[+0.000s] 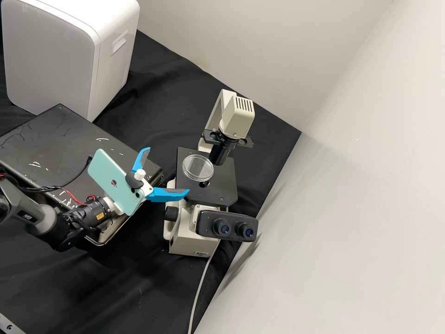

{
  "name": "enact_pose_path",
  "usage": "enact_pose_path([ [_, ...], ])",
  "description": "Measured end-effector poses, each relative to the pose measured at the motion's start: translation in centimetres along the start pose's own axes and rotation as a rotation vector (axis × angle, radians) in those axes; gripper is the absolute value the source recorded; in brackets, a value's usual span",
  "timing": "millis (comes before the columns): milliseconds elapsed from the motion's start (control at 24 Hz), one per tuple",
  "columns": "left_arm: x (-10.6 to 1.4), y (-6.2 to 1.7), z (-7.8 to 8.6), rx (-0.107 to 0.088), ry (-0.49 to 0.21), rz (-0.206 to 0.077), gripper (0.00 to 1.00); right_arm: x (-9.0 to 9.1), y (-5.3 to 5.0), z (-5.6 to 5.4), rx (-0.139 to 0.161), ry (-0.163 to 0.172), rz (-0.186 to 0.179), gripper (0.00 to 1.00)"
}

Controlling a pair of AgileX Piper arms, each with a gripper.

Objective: Place the petri dish on the microscope

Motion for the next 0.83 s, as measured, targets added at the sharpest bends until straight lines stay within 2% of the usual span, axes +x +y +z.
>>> enact_pose_path([
  [42,-0.1,0.05,0.0,0.008,0.004,0.003,1.0,-0.4,0.0,-0.1,0.0,0.0,0.0,1.0],
  [83,-0.2,0.17,0.1,0.007,0.007,0.01,1.0,-0.8,0.0,-0.3,0.002,0.0,-0.003,1.0],
  [208,-0.5,0.6,0.2,-0.03,0.027,0.033,1.0,-2.2,-0.4,-0.7,0.014,-0.026,0.015,1.0],
  [333,-0.7,1.06,0.2,-0.047,0.025,0.058,1.0,-3.4,-0.6,-0.7,0.042,-0.064,0.033,1.0],
  [416,-0.8,1.33,0.2,-0.058,0.023,0.072,1.0,-4.0,-0.8,-0.7,0.053,-0.073,0.034,1.0],
  [499,-0.9,1.47,0.1,-0.082,0.028,0.08,1.0,-4.8,-1.2,-0.6,0.075,-0.082,0.014,1.0],
  [666,-0.9,1.46,-0.2,-0.122,0.063,0.082,1.0,-6.0,-2.0,-0.7,0.1,-0.101,-0.012,1.0],
  [832,-0.9,1.45,-0.4,-0.139,0.078,0.082,1.0,-7.4,-3.1,-0.5,0.109,-0.129,-0.055,1.0],
])
